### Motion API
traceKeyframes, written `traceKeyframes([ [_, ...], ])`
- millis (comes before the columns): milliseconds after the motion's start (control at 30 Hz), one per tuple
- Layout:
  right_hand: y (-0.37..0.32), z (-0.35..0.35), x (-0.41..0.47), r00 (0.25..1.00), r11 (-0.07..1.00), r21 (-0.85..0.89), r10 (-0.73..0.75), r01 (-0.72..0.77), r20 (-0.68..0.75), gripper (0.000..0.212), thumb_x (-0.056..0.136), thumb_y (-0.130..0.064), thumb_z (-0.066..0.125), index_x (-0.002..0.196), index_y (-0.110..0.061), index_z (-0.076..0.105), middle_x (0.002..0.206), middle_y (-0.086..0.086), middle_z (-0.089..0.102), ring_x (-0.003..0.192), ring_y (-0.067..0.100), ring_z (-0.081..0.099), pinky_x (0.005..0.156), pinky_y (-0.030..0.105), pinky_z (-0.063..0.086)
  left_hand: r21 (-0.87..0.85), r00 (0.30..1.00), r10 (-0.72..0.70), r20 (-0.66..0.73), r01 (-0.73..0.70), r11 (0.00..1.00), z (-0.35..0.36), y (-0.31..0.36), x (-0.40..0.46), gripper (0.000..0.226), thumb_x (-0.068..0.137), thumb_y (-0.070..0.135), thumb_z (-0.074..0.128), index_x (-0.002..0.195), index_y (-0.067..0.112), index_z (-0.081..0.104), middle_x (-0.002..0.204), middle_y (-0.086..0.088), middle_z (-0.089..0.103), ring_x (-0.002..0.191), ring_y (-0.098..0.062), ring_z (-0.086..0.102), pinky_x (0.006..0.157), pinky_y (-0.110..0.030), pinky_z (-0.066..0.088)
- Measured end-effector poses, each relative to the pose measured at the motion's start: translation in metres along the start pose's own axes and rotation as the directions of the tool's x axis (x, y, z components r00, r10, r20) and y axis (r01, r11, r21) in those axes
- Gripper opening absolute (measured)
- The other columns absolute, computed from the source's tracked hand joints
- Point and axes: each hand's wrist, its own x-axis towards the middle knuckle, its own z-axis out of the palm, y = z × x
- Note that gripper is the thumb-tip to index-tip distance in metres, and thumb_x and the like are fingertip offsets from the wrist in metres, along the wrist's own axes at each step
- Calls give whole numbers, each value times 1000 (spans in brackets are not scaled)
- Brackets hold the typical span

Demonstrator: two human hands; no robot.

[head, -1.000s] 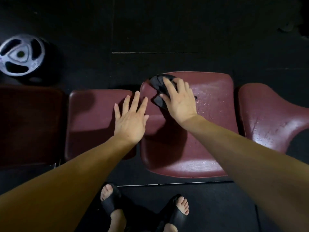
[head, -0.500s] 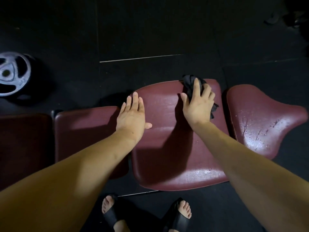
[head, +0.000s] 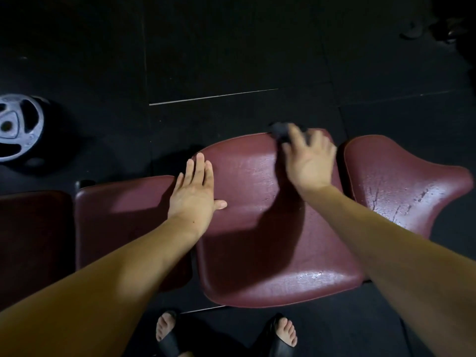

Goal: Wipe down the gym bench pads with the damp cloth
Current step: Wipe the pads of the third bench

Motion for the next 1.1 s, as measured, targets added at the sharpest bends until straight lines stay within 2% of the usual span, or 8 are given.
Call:
traceKeyframes([
  [133, -38, 7, -2, 959, 954, 111, 282, -279, -15, 48, 99, -37, 53, 143, -18, 55, 111, 27, 53, 98, 45, 52, 85, 50, 42, -9, 1000, 7, -11, -7, 1000, 3, -1, 0, 100, 100, 56, 50, 161, 8, -13, 167, -11, -30, 157, -30, -18, 129, -45, 5],
  [367, -83, 1, 1, 941, 930, 154, -339, 332, 16, 45, 98, -37, 54, 139, -20, 60, 110, 19, 55, 93, 40, 52, 77, 46, 47, 30, 1000, -1, 15, 1, 1000, -1, 0, 2, 101, 99, 60, 48, 161, 9, -13, 167, -11, -28, 157, -29, -18, 129, -46, 4],
  [533, 36, 6, 18, 952, 949, 78, 307, -305, -13, 47, 102, -40, 46, 144, -21, 53, 121, 26, 51, 105, 47, 51, 91, 54, 45, 16, 1000, 6, 15, -6, 1000, 2, 0, 2, 101, 100, 58, 48, 161, 9, -16, 166, -12, -31, 156, -30, -20, 129, -47, 2],
  [667, -35, 1, 13, 835, 817, 214, 550, -535, -10, 43, 102, -40, 48, 141, -22, 56, 115, 17, 51, 106, 42, 52, 92, 47, 41, 52, 1000, 16, 23, -17, 999, 2, 1, 3, 101, 101, 59, 46, 160, 5, -15, 166, -16, -29, 156, -34, -18, 129, -46, 3],
  [767, -107, 0, -15, 993, 971, 212, 116, -114, 2, 41, 102, -35, 51, 140, -21, 58, 109, 17, 53, 94, 37, 49, 81, 46, 39, 81, 1000, 3, 14, -4, 997, 3, 1, 4, 102, 100, 61, 45, 160, 5, -15, 167, -16, -27, 157, -33, -16, 129, -47, 4],
  [900, -57, 1, -10, 954, 941, 159, -301, 298, -6, 47, 100, -36, 54, 143, -17, 57, 113, 24, 56, 92, 41, 52, 80, 48, 48, 81, 1000, -6, 28, 3, 997, 2, 1, 4, 101, 100, 62, 45, 160, 7, -14, 167, -14, -28, 157, -32, -17, 129, -48, 3],
  [1000, 20, 1, -9, 997, 993, 91, 75, -77, 25, 52, 101, -40, 50, 150, -21, 48, 124, 25, 52, 103, 45, 51, 90, 51, 46, 90, 1000, -1, 19, -1, 996, 3, 0, 3, 100, 100, 61, 44, 160, 6, -14, 166, -15, -28, 157, -33, -17, 129, -49, 4],
  [1100, 11, 4, -15, 853, 848, 98, 522, -521, 13, 53, 105, -41, 42, 153, -19, 44, 126, 26, 49, 107, 46, 49, 92, 54, 42, 143, 1000, -12, 6, 11, 990, 4, 0, 1, 99, 100, 64, 38, 160, 8, -17, 166, -14, -30, 157, -31, -18, 128, -54, 1],
])
